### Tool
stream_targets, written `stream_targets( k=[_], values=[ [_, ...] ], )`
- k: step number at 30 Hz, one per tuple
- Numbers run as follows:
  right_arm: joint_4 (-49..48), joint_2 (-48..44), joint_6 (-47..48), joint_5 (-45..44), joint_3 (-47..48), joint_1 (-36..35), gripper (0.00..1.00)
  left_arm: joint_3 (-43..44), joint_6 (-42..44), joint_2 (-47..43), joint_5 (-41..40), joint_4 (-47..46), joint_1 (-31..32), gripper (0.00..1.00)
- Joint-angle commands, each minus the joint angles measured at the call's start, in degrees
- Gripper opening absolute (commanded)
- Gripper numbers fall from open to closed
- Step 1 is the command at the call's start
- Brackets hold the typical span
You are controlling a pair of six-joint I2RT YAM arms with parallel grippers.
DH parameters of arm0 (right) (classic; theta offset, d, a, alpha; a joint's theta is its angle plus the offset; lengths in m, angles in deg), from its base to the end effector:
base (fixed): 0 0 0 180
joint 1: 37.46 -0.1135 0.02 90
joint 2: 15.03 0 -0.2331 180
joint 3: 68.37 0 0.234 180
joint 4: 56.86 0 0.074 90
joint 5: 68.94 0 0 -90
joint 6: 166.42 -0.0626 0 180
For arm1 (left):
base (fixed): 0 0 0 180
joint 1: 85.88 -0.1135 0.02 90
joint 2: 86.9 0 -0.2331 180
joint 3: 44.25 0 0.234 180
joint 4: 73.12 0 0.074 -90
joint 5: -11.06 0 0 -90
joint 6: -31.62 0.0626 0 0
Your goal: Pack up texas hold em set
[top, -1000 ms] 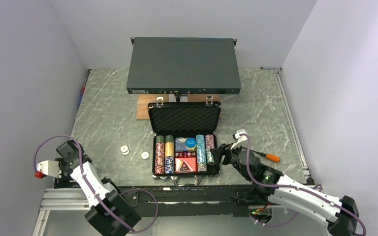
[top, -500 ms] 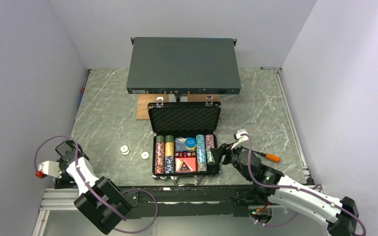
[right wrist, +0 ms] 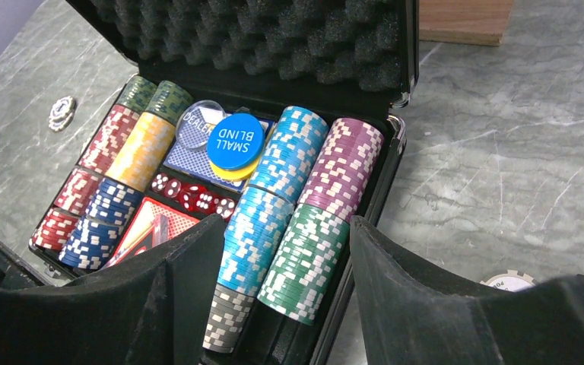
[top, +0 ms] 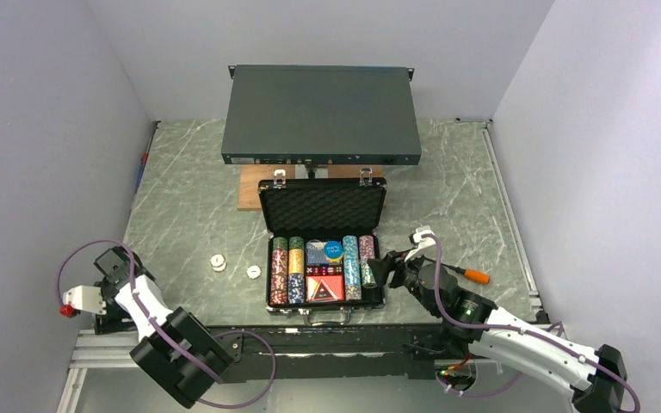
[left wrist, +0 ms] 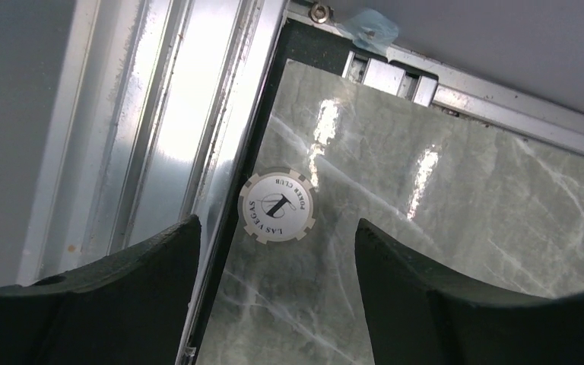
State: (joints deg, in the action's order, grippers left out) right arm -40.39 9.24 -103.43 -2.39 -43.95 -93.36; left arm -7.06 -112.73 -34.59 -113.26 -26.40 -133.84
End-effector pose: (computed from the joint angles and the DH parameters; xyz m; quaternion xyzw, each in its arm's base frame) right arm 0.1146 0.1248 0.1730 -0.0775 0.7892 0.2668 0.5477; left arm 0.0827 0.1445 0.1261 -0.7668 0.5254 0.2728 0.2480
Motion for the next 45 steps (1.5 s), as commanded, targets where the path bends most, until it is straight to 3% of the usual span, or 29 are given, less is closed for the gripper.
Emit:
stream_targets(
  k=[1, 5, 13, 17, 21, 24, 26, 29, 34, 45],
  values=[
    [-2.39, -0.14, 0.46, 0.15, 1.69, -0.05, 0.64, 0.06, -1.54, -0.19, 0.33, -3.86, -1.60, 0.74],
    [-2.39, -0.03, 0.46, 0.24, 1.72, -0.10, 0.64, -0.97, -2.36, 0.15, 1.97, -4.85, -2.69, 0.71],
    [-2.44, 0.21, 0.47, 0.28, 1.69, -0.13, 0.64, 1.50, -2.06, 4.34, 3.91, -2.26, -4.17, 0.90],
    [-2.40, 0.19, 0.46, 0.19, 1.70, -0.08, 0.64, 2.03, -0.11, 8.02, 7.19, -3.48, -6.45, 0.91],
    [-2.33, 0.16, 0.47, 0.15, 1.69, -0.09, 0.64, 5.09, 2.89, 13.86, 10.11, -3.72, -8.53, 0.86],
    [-2.31, 0.15, 0.46, 0.06, 1.78, -0.10, 0.64, 7.64, 2.75, 17.93, 10.10, -1.71, -9.00, 0.71],
    [-2.34, 0.25, 0.46, 0.13, 1.82, -0.07, 0.64, 8.79, 1.54, 19.13, 9.15, 0.16, -9.07, 0.67],
    [-2.48, 0.55, 0.46, 0.15, 1.78, -0.04, 0.64, 8.37, 0.48, 18.18, 8.52, 0.98, -9.03, 0.67],
    [-2.65, 1.05, 0.48, 0.15, 1.93, -0.13, 0.64, 6.79, 0.46, 14.22, 8.14, 2.91, -9.05, 0.75],
    [-2.49, 0.55, 0.48, 0.23, 1.80, -0.15, 0.64, 4.49, 0.35, 11.94, 9.16, 1.38, -9.07, 0.67]
  ],
)
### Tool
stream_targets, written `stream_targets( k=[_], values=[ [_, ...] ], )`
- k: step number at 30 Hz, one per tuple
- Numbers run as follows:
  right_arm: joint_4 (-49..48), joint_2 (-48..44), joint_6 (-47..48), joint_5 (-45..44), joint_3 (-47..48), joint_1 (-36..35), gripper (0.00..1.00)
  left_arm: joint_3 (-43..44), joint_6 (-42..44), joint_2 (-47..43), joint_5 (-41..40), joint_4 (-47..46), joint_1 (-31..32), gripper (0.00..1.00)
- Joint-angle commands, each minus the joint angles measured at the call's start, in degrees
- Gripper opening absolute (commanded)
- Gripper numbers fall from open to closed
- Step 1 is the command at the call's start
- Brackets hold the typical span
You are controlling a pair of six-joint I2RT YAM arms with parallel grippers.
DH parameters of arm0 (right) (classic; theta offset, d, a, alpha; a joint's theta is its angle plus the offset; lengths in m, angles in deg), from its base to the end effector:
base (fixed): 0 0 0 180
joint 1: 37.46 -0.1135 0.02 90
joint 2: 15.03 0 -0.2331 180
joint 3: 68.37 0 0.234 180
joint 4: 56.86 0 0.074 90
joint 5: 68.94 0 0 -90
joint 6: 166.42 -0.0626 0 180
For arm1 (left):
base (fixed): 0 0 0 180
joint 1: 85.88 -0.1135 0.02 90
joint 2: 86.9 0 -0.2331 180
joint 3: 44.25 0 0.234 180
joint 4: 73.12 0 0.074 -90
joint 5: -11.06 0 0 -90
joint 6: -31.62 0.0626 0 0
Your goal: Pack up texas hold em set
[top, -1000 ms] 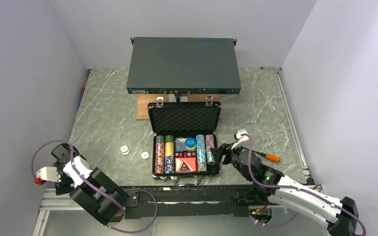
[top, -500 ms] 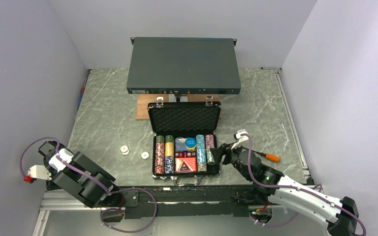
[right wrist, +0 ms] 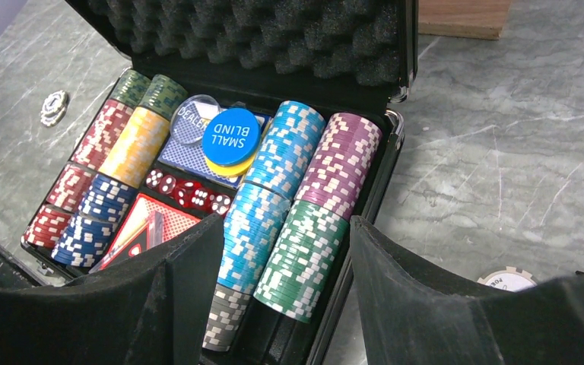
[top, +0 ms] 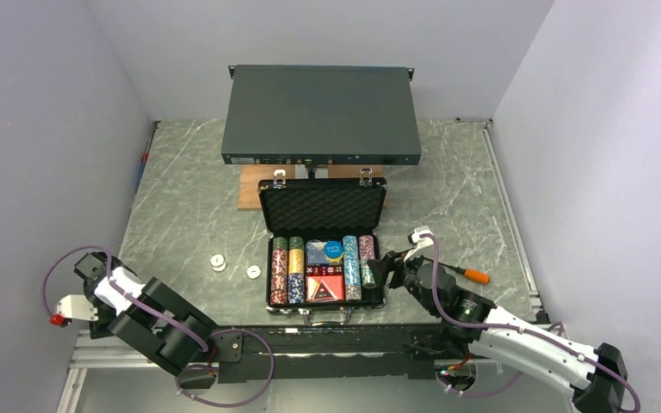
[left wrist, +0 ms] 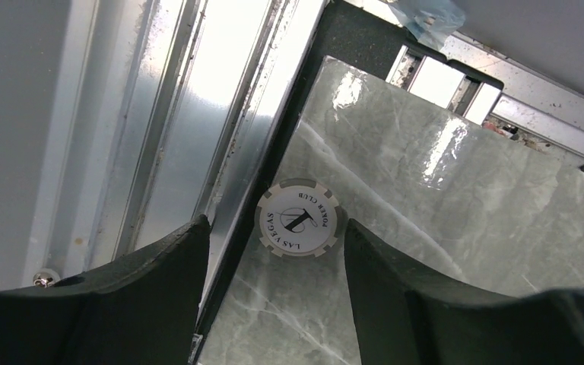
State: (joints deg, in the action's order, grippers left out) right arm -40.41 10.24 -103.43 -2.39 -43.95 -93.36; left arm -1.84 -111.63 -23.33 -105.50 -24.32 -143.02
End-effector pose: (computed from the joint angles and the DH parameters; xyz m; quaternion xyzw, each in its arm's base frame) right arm 0.1152 0.1257 0.1705 -0.0801 0.7937 0.2615 0.5433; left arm 0.0736 0.1656 0.1156 -0.8098 0.5142 0.2318 0.1616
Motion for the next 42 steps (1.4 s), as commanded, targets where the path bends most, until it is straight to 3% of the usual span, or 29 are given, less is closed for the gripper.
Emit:
stream_targets(
  k=[1, 6, 14, 20, 31, 42],
  values=[
    [-2.42, -0.76, 0.51, 0.24, 1.79, -0.08, 0.64, -0.28, -0.71, 1.22, 1.21, -0.52, 0.13, 0.65],
    [-2.30, -1.27, 0.48, 0.15, 1.65, -0.09, 0.64, 0.51, -0.65, 2.55, 0.31, -0.38, 0.10, 0.61],
    [-2.37, -1.09, 0.47, 0.24, 1.70, -0.11, 0.64, -1.21, -1.34, 1.95, 3.28, -2.50, 0.10, 0.48],
    [-2.36, -1.18, 0.51, 0.24, 1.65, -0.09, 0.64, -0.77, -1.61, 1.42, 3.29, -1.47, 0.19, 0.47],
    [-2.46, -1.49, 0.55, 0.54, 1.53, -0.07, 0.64, -1.13, -0.88, -1.33, 4.46, 0.83, 0.19, 0.62],
    [-2.11, -2.56, 0.55, 0.31, 1.36, -0.08, 0.64, -0.81, -0.79, -0.43, 4.42, 0.67, 0.19, 0.48]
  ],
)
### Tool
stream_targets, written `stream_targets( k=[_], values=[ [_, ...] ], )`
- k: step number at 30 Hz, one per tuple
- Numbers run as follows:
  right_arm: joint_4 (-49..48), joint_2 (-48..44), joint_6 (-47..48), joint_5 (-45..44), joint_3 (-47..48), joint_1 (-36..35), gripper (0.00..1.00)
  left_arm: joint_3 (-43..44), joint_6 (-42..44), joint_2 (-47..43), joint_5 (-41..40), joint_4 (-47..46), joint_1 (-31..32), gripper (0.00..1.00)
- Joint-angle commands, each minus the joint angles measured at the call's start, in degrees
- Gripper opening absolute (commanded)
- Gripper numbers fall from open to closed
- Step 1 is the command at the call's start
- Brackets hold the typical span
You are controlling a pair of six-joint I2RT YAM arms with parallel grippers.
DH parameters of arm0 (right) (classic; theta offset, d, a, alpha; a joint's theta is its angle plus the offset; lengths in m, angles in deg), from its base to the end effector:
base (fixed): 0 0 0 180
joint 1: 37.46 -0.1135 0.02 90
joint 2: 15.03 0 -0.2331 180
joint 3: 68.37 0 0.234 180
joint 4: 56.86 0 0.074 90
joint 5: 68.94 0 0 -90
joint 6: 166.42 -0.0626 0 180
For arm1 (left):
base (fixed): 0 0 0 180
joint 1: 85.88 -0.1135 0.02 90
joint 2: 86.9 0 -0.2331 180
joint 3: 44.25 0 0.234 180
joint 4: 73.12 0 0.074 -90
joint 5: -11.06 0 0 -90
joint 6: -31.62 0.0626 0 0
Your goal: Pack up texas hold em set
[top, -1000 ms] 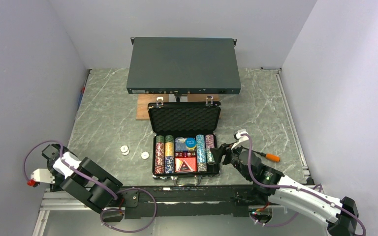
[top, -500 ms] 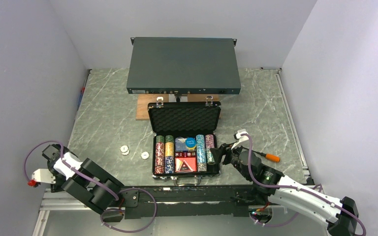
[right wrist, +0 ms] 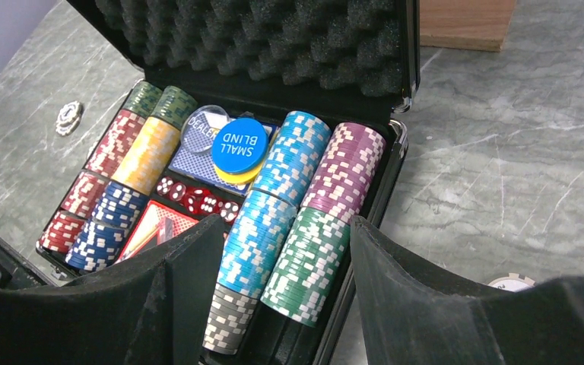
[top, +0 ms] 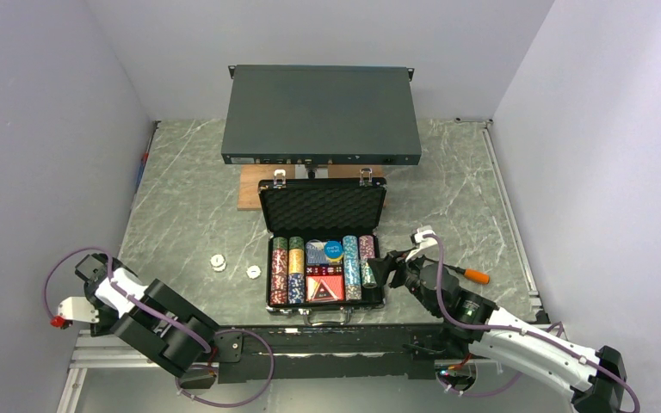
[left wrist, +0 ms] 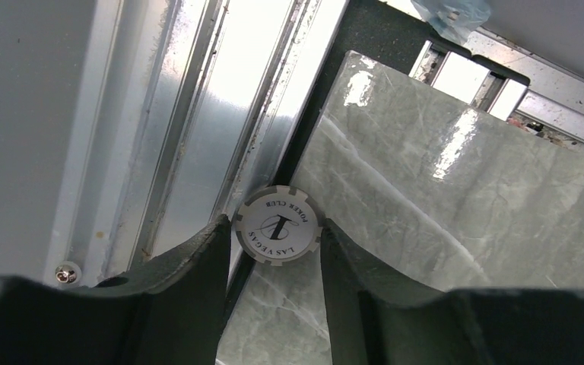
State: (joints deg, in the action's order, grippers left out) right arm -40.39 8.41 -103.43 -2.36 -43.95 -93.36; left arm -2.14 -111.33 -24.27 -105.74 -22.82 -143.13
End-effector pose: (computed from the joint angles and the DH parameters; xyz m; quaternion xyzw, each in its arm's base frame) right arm 0.1141 0.1241 0.1751 -0.0754 0.7854 0.2714 0.5512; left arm 0.0707 0.1622 0.1158 -0.8088 0.5171 0.2344 0.1534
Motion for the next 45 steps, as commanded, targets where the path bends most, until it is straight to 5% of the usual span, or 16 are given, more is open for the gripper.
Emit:
stream_targets(
  k=[1, 13, 26, 35, 45],
  values=[
    [-2.13, -0.73, 0.55, 0.35, 1.35, -0.09, 0.64, -0.57, -1.10, 0.35, 4.70, -0.86, 0.30, 0.46],
    [-2.01, -0.87, 0.55, 0.22, 1.28, -0.07, 0.64, 0.74, -0.59, -1.74, 5.80, 0.57, 0.38, 0.31],
    [-2.30, -0.68, 0.55, 0.47, 1.30, -0.04, 0.64, 3.40, -2.74, -6.86, 8.95, 4.78, 4.54, 0.31],
    [-2.12, -0.65, 0.55, 0.13, 1.34, -0.09, 0.64, 7.67, -4.13, -5.20, 13.24, 4.08, 23.19, 0.28],
    [-2.05, -0.12, 0.55, -0.20, 1.54, -0.10, 0.64, 19.56, -1.74, 7.69, 10.97, 1.16, 49.98, 0.26]
  ],
)
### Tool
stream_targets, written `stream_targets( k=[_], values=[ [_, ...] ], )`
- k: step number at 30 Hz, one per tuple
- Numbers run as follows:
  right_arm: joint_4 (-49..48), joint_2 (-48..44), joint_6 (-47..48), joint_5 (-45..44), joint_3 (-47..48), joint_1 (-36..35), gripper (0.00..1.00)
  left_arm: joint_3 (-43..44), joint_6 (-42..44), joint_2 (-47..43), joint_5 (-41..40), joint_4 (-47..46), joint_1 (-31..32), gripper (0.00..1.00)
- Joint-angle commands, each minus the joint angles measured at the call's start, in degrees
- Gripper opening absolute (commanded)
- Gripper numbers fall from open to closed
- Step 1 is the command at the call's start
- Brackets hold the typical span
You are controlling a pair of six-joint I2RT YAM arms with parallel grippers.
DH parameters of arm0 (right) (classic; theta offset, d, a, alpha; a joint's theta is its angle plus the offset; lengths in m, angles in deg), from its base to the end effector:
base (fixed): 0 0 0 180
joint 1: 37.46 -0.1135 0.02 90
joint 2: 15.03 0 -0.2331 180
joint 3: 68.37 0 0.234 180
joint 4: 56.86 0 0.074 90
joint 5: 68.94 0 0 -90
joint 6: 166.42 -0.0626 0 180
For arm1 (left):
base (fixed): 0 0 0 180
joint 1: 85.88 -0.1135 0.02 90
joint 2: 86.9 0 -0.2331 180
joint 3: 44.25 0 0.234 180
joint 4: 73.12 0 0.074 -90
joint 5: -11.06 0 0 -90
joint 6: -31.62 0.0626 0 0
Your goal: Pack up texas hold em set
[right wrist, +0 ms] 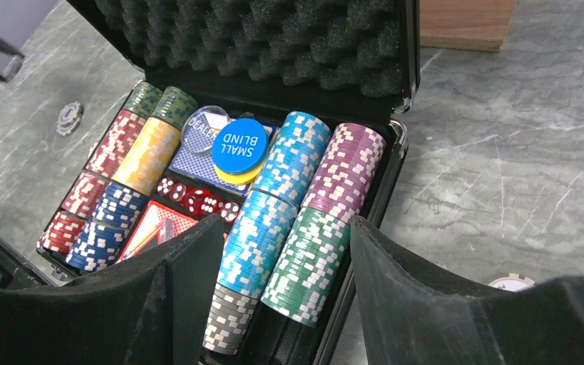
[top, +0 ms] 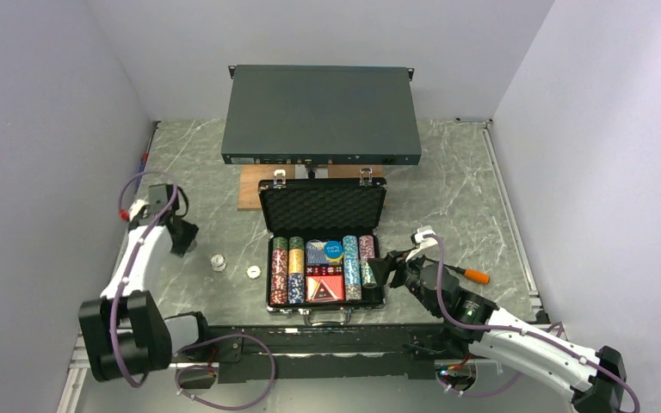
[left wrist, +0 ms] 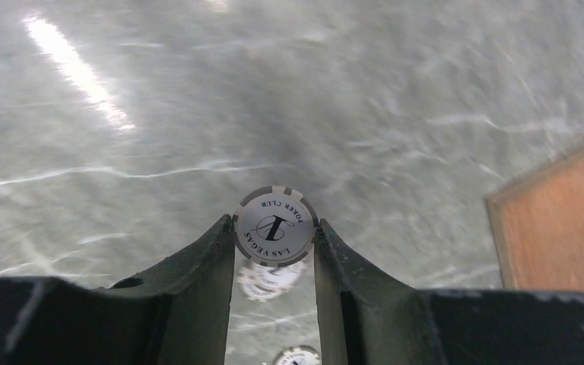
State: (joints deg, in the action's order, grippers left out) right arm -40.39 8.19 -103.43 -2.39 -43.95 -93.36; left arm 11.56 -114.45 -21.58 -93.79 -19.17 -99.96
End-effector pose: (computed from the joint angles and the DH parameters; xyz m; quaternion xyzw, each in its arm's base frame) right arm 0.1140 0.1239 0.1757 -0.0747 0.7844 0.2723 0.5523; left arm 0.2032 0.0675 0.1663 -0.5789 0.7728 0.0359 0.2576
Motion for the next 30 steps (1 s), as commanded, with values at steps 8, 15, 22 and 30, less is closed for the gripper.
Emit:
stream_targets(
  k=[8, 15, 22, 30],
  values=[
    [-1.78, -0.27, 0.47, -0.60, 1.62, -0.07, 0.64, 11.96, 0.53, 15.92, -1.98, -1.22, 17.36, 0.25],
    [-1.87, 0.45, 0.55, -0.47, 1.71, -0.07, 0.64, 8.87, -1.25, 14.21, -4.18, 1.68, 21.73, 0.26],
    [-2.48, 1.50, 0.74, -0.03, 1.78, -0.09, 0.64, 2.56, -0.88, 9.85, -3.97, -0.05, 21.56, 0.28],
    [-1.97, 0.91, 0.55, -0.59, 1.91, -0.09, 0.64, 2.11, -1.80, 12.17, -4.11, 0.89, 21.56, 0.30]
  ],
)
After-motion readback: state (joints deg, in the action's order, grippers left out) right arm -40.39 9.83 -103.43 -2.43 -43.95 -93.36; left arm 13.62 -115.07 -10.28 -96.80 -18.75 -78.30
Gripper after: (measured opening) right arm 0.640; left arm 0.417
